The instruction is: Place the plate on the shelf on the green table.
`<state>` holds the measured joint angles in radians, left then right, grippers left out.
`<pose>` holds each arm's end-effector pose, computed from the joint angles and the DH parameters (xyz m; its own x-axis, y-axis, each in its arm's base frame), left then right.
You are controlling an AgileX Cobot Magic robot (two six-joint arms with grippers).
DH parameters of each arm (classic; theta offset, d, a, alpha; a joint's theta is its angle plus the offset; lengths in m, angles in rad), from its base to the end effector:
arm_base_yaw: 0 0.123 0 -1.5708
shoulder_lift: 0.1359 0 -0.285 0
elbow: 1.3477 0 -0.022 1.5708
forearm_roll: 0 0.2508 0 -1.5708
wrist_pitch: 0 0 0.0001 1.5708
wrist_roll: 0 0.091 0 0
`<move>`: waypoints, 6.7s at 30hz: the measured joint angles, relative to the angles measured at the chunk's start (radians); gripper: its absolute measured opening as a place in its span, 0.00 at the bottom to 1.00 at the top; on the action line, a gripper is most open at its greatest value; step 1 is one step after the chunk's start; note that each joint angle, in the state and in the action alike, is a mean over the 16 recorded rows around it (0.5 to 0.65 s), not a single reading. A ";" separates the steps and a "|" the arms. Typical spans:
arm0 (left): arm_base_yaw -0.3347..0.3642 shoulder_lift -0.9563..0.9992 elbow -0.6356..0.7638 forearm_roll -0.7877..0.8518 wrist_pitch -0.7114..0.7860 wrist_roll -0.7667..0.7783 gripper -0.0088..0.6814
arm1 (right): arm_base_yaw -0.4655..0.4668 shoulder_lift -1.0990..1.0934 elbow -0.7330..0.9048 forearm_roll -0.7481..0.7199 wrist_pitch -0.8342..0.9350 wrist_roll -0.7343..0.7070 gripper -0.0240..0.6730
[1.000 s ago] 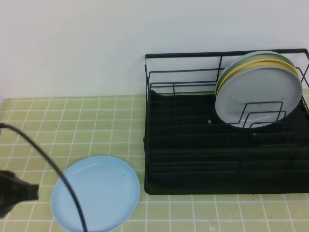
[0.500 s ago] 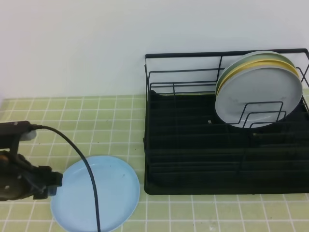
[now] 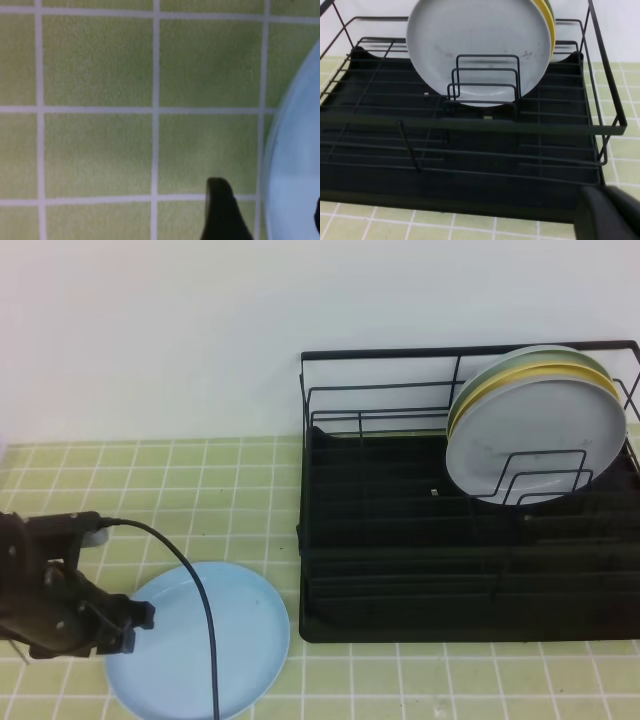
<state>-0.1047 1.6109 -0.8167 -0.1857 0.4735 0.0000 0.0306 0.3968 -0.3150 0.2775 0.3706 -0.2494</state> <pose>0.2875 -0.0379 0.1738 -0.9270 -0.0678 -0.3688 -0.0166 0.9900 -0.1404 0.0898 0.0118 0.2598 -0.3461 -0.0005 -0.9382 -0.1200 0.9918 0.0437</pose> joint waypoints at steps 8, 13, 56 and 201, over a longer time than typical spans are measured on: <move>0.000 0.078 -0.026 -0.011 -0.021 0.000 0.53 | 0.000 0.000 0.000 0.005 -0.002 0.000 0.05; 0.000 0.100 -0.033 -0.017 -0.026 0.000 0.49 | 0.000 0.000 0.000 0.007 -0.003 0.000 0.05; 0.000 0.128 -0.188 -0.001 0.207 0.044 0.31 | 0.000 0.000 0.000 0.011 -0.004 0.000 0.05; 0.000 0.182 -0.451 0.135 0.343 0.067 0.01 | 0.000 -0.002 0.000 0.138 0.019 -0.106 0.05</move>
<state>-0.1045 1.7928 -1.2681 -0.0508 0.8163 0.0667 0.0306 0.3951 -0.3150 0.4157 0.3900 -0.3551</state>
